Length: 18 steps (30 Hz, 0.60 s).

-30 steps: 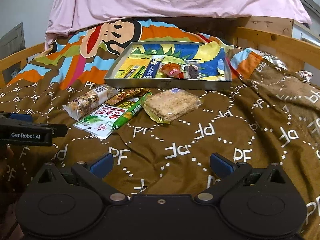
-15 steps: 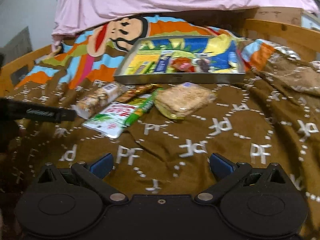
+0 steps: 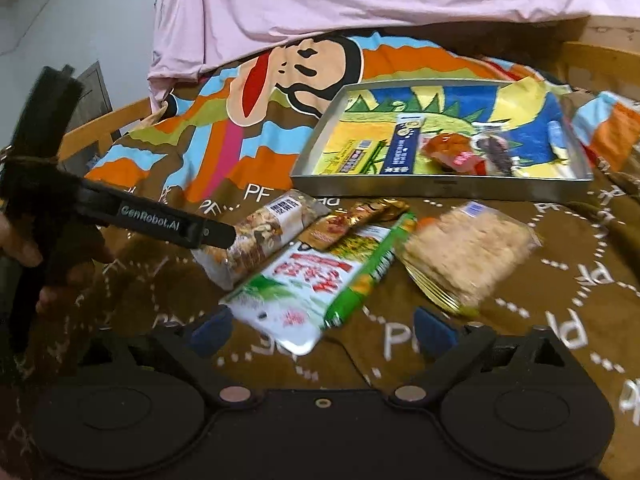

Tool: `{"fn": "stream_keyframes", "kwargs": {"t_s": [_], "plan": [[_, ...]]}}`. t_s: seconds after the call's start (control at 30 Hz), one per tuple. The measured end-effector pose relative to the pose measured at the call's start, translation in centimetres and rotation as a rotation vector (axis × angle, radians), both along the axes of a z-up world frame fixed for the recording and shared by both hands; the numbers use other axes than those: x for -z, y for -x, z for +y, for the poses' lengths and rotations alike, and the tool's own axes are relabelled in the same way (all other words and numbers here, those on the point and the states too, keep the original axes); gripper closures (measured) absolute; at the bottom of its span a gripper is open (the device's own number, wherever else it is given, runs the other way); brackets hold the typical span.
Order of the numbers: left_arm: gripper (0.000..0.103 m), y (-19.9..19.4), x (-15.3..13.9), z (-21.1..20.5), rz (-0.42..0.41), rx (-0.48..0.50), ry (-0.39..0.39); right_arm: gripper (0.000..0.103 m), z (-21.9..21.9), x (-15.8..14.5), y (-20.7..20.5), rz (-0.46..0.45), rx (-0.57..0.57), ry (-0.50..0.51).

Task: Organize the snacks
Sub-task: 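Grasp the mixed-nut bar with left tool while right tool grasps green sausage stick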

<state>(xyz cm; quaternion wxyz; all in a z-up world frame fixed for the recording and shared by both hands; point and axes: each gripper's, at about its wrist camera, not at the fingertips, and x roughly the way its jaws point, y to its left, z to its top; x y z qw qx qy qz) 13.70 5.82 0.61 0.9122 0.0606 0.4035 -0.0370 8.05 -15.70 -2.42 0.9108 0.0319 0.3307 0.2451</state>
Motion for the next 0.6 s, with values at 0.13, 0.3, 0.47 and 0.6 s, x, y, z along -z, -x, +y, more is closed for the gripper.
{"fn": "stream_keyframes", "kwargs": {"t_s": [0.13, 0.3, 0.47, 0.6], "plan": [[0.001, -1.1, 0.0, -0.3, -0.001, 0.063, 0.017, 0.02, 0.6, 0.6, -2.1, 0.019, 0.048, 0.003], [0.001, -2.5, 0.7, -0.8, 0.003, 0.117, 0.035, 0.036, 1.0, 1.5, -4.1, 0.055, 0.098, -0.001], [0.012, -3.7, 1.6, -0.9, 0.032, 0.129, 0.059, 0.052, 1.4, 2.5, -5.4, 0.095, 0.162, -0.012], [0.026, -4.7, 2.3, -0.8, 0.078, 0.108, 0.09, 0.057, 1.6, 2.7, -6.2, 0.106, 0.19, -0.044]]}}
